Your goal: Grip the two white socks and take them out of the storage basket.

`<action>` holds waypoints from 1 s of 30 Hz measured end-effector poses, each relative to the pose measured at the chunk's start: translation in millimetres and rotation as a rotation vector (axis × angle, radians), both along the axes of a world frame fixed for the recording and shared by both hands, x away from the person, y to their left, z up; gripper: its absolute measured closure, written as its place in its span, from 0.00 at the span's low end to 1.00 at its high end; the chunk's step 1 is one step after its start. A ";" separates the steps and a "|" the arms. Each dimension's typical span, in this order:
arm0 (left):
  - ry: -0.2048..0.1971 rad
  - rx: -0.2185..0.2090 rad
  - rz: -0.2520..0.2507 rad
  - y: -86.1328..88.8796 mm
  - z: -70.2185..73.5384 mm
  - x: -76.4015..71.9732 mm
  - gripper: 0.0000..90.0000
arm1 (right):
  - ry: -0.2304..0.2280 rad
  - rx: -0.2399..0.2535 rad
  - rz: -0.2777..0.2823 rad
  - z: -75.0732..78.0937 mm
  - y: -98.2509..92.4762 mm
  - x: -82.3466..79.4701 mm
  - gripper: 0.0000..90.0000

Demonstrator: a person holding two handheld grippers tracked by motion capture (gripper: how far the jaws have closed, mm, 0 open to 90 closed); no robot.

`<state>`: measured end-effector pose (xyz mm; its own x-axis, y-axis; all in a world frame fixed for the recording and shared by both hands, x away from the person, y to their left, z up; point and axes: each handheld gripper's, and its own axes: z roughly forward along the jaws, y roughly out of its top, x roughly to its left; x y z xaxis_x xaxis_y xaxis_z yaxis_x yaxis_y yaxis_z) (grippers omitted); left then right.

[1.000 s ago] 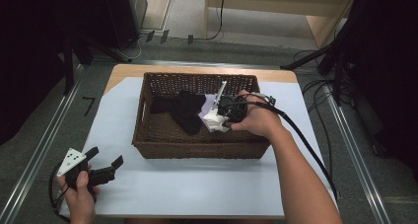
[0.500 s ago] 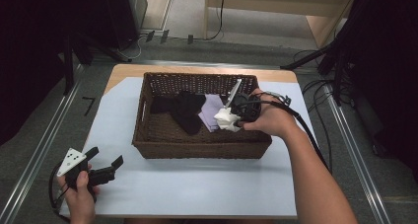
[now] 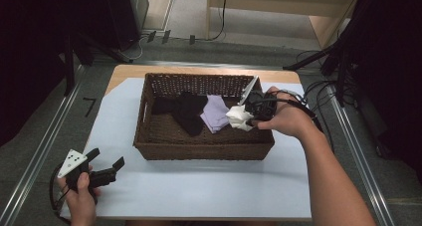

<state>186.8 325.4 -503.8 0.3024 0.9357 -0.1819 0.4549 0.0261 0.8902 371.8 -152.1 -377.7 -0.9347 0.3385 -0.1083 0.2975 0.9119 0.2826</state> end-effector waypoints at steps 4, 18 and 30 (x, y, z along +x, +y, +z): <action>0.001 0.000 -0.001 0.1 0.0 0.1 0.00 | -0.009 0.004 -0.004 5.7 -4.1 -0.2 0.83; -0.002 -0.004 -0.003 0.3 -0.2 0.2 0.00 | -0.032 0.008 -0.035 30.4 -19.5 -1.0 0.83; -0.002 -0.004 -0.003 0.3 -0.2 0.2 0.00 | -0.047 0.011 -0.074 43.0 -41.6 -2.8 0.83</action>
